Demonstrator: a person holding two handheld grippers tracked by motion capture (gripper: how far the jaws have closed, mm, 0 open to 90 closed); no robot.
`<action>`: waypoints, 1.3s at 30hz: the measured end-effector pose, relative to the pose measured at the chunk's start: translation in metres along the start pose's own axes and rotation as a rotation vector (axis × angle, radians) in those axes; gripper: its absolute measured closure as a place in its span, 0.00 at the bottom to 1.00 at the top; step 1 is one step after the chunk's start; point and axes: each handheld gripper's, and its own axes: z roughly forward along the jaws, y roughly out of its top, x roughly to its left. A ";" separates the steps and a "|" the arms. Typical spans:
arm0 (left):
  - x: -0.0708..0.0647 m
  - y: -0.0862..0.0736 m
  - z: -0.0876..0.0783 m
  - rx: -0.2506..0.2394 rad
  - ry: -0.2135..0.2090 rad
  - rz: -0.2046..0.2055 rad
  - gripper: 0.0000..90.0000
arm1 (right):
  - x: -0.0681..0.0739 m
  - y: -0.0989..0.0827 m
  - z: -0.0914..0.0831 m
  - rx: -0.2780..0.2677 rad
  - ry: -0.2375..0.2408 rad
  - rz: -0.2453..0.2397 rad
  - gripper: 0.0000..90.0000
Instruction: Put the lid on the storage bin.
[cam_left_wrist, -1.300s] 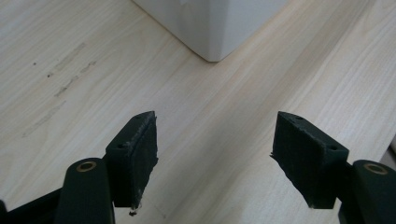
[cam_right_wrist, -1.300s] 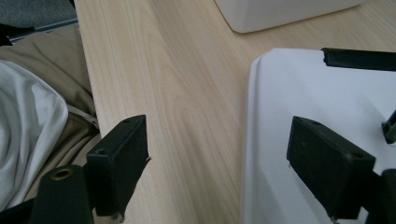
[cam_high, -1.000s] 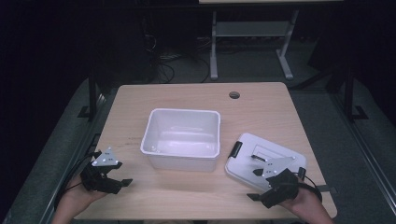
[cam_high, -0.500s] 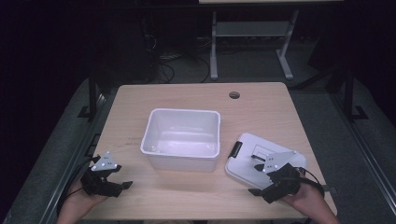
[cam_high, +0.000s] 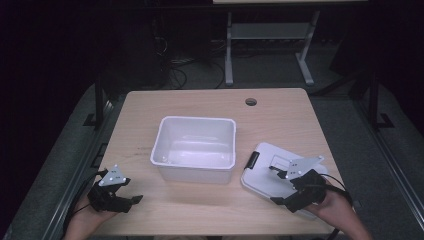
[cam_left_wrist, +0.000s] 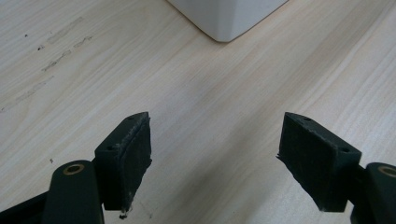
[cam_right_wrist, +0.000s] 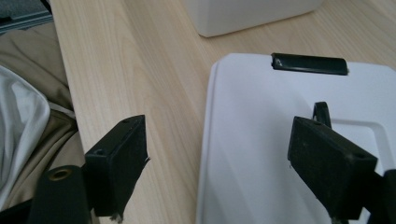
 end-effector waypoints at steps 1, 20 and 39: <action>0.000 0.000 -0.001 -0.008 0.003 -0.002 0.28 | -0.002 -0.001 0.000 0.003 -0.003 0.003 0.21; -0.002 -0.001 -0.001 -0.006 0.007 0.004 0.28 | -0.020 -0.004 -0.006 0.030 -0.026 0.021 0.24; -0.004 0.001 -0.002 0.003 0.018 0.016 0.28 | -0.042 -0.012 -0.002 0.071 -0.059 0.058 0.40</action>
